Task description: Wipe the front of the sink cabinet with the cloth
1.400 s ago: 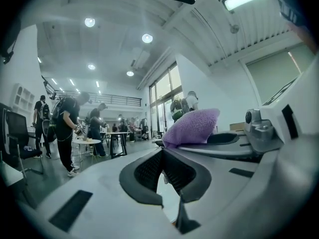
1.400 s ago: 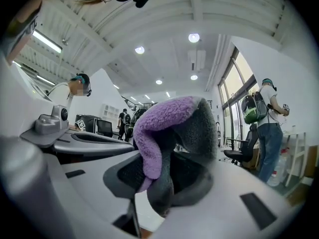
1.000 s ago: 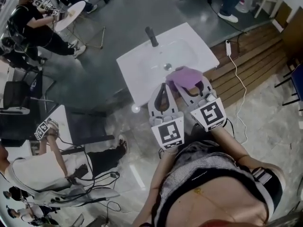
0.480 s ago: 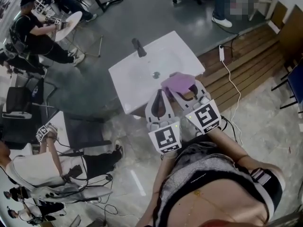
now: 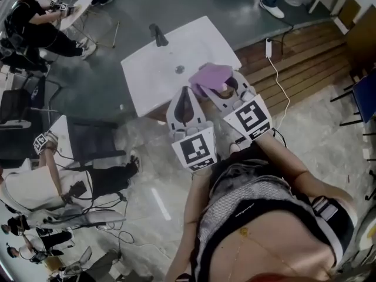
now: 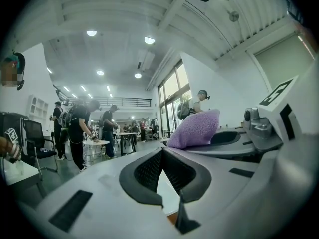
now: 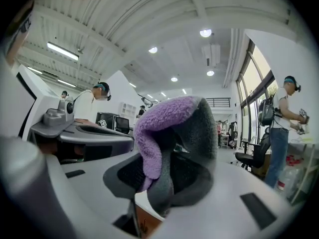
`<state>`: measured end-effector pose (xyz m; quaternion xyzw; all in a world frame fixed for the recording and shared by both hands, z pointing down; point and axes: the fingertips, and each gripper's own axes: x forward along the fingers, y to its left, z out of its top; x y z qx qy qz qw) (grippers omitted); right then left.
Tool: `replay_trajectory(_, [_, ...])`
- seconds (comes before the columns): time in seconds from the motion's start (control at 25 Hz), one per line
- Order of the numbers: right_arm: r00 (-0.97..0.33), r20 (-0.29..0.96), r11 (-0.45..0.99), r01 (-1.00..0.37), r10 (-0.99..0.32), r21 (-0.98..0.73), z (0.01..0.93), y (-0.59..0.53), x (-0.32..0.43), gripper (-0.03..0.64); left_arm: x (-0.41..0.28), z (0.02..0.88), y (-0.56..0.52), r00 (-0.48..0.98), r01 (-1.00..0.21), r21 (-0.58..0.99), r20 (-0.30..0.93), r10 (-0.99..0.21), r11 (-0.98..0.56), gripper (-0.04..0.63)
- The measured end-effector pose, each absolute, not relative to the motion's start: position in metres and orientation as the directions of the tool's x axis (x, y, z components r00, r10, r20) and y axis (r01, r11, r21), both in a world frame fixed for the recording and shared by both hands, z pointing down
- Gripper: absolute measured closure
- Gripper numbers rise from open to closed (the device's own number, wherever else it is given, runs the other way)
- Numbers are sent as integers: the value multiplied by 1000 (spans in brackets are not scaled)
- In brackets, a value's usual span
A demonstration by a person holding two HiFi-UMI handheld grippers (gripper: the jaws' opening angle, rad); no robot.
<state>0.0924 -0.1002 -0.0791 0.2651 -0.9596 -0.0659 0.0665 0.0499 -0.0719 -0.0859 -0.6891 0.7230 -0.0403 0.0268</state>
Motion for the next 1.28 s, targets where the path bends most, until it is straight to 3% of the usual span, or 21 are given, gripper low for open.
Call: replay_trajectory(1.28, [-860,105,862,-482,-500,156,-70,-84,81,451,49,-76,-62,-47,-994,-97,41,-998,43,595])
